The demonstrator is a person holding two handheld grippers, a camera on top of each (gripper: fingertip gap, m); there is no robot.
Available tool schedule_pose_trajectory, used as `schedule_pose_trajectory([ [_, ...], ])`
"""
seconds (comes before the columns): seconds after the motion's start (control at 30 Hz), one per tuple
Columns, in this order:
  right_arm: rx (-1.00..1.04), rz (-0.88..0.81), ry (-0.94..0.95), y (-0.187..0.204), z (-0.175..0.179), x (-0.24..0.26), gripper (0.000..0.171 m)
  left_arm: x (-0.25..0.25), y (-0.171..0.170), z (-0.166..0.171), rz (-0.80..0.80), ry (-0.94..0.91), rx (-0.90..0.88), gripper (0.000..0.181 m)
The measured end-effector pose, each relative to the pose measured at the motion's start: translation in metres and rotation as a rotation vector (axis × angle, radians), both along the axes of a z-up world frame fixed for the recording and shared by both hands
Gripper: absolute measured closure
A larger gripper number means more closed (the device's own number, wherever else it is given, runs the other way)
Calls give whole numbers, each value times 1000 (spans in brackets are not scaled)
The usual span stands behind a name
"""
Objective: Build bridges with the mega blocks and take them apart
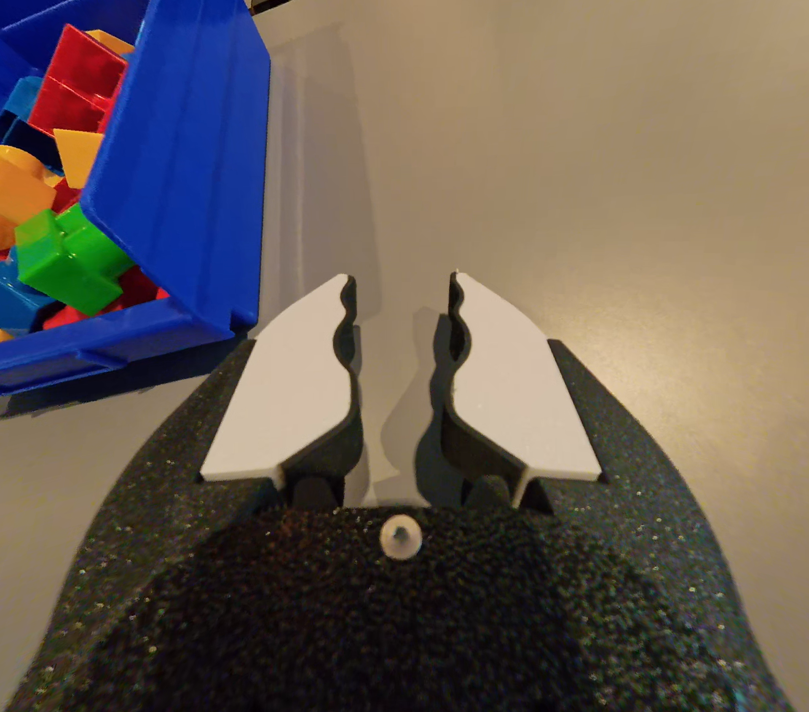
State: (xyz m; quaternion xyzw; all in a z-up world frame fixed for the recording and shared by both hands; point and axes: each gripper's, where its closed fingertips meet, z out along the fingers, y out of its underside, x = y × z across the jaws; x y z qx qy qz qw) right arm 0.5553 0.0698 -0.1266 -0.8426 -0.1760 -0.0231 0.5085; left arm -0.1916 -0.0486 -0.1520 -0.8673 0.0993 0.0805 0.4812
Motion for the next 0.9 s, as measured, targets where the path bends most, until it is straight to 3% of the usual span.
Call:
schedule_pose_trajectory([
  [0.47,0,79,-42,-13,0,2,163,-4,0,7,21,-30,45,142],
  [0.6,48,101,-76,-20,2,1,161,-13,-6,42,39,-138,275,142],
  [0.73,267,144,19,-50,23,-18,146,-42,-23,77,105,-281,518,141],
  [0.8,351,205,69,-72,35,-34,149,-61,-29,82,149,-301,567,139],
  [0.9,427,160,-49,-87,53,-32,158,-78,-25,72,169,-348,514,134],
])
